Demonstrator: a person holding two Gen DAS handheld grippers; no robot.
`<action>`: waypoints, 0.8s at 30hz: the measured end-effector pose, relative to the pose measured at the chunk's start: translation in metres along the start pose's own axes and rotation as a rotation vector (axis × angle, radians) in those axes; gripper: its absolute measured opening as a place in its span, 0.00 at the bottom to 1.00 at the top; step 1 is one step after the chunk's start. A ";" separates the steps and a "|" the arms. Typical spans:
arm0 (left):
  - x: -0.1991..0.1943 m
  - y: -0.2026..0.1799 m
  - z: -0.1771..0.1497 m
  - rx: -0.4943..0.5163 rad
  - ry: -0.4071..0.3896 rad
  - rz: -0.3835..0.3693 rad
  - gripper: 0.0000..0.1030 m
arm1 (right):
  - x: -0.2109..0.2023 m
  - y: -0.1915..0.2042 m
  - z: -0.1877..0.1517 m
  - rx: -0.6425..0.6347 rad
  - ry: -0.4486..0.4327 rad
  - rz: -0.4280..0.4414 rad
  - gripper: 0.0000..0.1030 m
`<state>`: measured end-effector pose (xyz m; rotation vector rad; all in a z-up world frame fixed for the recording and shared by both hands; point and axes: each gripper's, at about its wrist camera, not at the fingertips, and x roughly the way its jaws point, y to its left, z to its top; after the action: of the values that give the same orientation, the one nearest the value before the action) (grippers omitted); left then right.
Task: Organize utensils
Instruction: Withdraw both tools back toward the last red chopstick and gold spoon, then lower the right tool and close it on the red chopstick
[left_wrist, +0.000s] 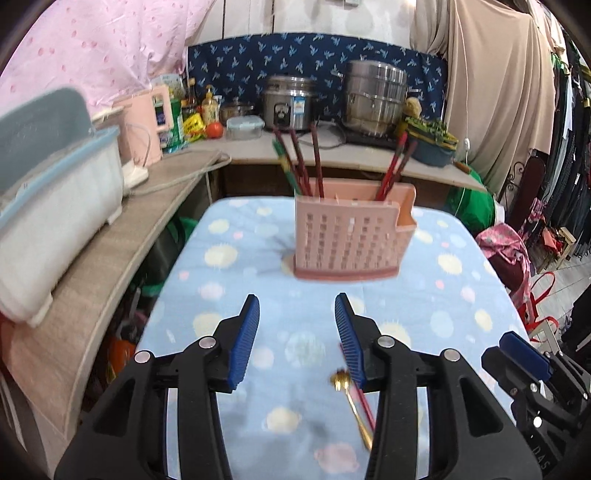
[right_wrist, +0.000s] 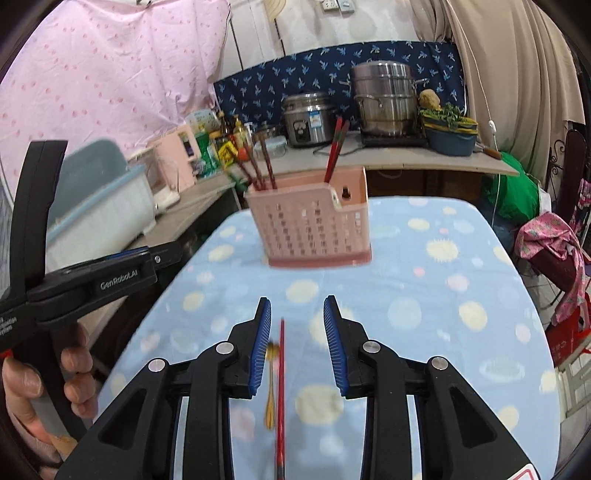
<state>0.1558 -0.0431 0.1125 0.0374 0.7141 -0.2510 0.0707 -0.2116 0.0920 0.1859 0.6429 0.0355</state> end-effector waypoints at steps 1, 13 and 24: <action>0.000 0.001 -0.010 -0.004 0.015 0.002 0.39 | -0.001 0.002 -0.011 -0.006 0.015 -0.001 0.28; 0.010 0.003 -0.100 -0.011 0.170 0.018 0.39 | 0.009 0.012 -0.117 -0.004 0.203 0.003 0.28; 0.013 0.008 -0.139 -0.005 0.245 0.016 0.39 | 0.025 0.022 -0.144 -0.030 0.253 -0.005 0.19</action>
<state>0.0779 -0.0221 -0.0018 0.0704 0.9578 -0.2317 0.0056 -0.1645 -0.0316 0.1517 0.8948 0.0647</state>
